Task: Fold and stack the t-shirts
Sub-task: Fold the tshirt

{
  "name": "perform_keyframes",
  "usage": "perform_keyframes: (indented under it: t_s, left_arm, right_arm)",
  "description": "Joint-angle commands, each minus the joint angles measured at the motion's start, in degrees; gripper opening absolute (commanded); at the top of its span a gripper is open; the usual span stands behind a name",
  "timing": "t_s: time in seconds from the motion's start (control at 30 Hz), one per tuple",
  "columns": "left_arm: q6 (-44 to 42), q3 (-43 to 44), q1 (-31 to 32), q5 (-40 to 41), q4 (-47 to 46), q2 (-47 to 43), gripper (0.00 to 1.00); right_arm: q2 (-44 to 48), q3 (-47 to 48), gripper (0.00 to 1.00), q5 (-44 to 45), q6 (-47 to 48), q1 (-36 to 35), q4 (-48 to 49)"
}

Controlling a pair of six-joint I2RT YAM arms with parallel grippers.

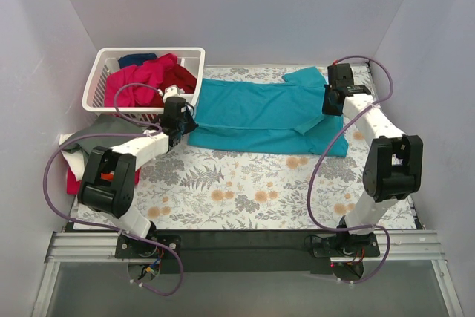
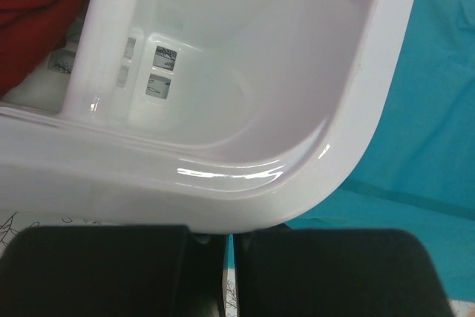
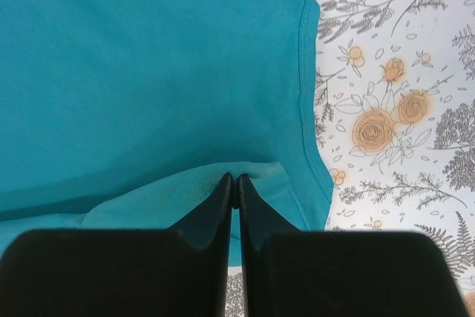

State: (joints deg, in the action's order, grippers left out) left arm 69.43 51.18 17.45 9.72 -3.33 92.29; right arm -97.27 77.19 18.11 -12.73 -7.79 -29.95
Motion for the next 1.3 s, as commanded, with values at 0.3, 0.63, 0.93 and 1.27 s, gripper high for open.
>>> perform_keyframes:
  t_s: [0.3, 0.63, 0.93, 1.27]
  left_arm:
    - [0.9, 3.7, -0.3, 2.3, -3.2, 2.7, 0.0]
    - [2.3, 4.0, -0.4, -0.5, -4.5, 4.2, 0.11]
    - [2.1, 2.7, 1.3, -3.7, -6.0, 3.2, 0.61]
    - [1.8, 4.6, 10.4, -6.6, -11.2, 10.6, 0.61]
  right_arm:
    - [-7.1, 9.2, 0.01, -1.4, 2.1, 0.8, 1.2]
    - [-9.3, 12.4, 0.1, -2.9, 2.3, 0.8, 1.1]
    - [-0.1, 4.6, 0.57, -3.4, 1.8, 0.8, 1.2]
    - [10.7, -18.5, 0.55, -13.1, -1.2, 0.5, 11.6]
